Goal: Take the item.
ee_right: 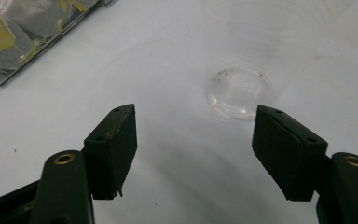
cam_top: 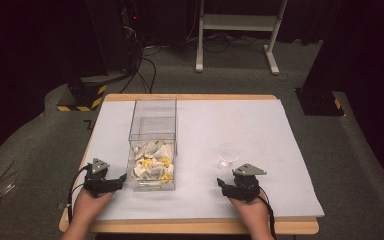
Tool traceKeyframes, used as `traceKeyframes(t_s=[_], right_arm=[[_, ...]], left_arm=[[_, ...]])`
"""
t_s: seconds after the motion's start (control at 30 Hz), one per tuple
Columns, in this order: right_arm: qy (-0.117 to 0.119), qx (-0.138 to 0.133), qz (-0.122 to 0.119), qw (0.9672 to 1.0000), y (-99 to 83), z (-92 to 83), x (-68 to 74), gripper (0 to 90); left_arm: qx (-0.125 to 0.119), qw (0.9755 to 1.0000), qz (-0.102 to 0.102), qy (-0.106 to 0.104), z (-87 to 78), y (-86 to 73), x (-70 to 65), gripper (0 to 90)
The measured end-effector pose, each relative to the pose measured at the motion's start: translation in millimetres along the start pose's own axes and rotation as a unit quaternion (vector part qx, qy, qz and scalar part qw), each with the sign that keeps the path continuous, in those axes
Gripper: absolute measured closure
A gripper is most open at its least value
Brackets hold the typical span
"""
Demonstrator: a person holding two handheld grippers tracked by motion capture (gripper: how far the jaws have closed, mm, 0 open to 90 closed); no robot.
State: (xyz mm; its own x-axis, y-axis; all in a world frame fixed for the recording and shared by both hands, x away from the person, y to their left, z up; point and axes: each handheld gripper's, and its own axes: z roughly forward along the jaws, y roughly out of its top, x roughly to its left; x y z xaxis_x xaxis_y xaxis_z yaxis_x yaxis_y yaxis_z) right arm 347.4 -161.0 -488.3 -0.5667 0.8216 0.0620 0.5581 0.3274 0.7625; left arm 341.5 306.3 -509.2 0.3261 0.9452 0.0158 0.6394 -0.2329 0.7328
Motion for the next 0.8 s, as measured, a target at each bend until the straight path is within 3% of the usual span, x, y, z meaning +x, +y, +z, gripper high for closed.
traceKeyframes(t_s=[0.2,0.47,0.8], right_arm=[[0.020,-0.001,0.005,0.9998,-0.2,0.6,3.0,31.9],[0.021,-0.002,-0.023,0.9995,8.0,4.2,13.9,31.0],[0.030,-0.011,-0.032,0.9990,22.1,2.6,20.7,32.6]], left_arm=[[0.000,1.0000,0.001,0.000,0.0,0.1,0.2,16.1],[0.002,1.0000,0.000,0.000,-0.2,0.1,0.2,16.1],[0.002,1.0000,0.002,0.000,-0.2,0.2,0.5,16.0]])
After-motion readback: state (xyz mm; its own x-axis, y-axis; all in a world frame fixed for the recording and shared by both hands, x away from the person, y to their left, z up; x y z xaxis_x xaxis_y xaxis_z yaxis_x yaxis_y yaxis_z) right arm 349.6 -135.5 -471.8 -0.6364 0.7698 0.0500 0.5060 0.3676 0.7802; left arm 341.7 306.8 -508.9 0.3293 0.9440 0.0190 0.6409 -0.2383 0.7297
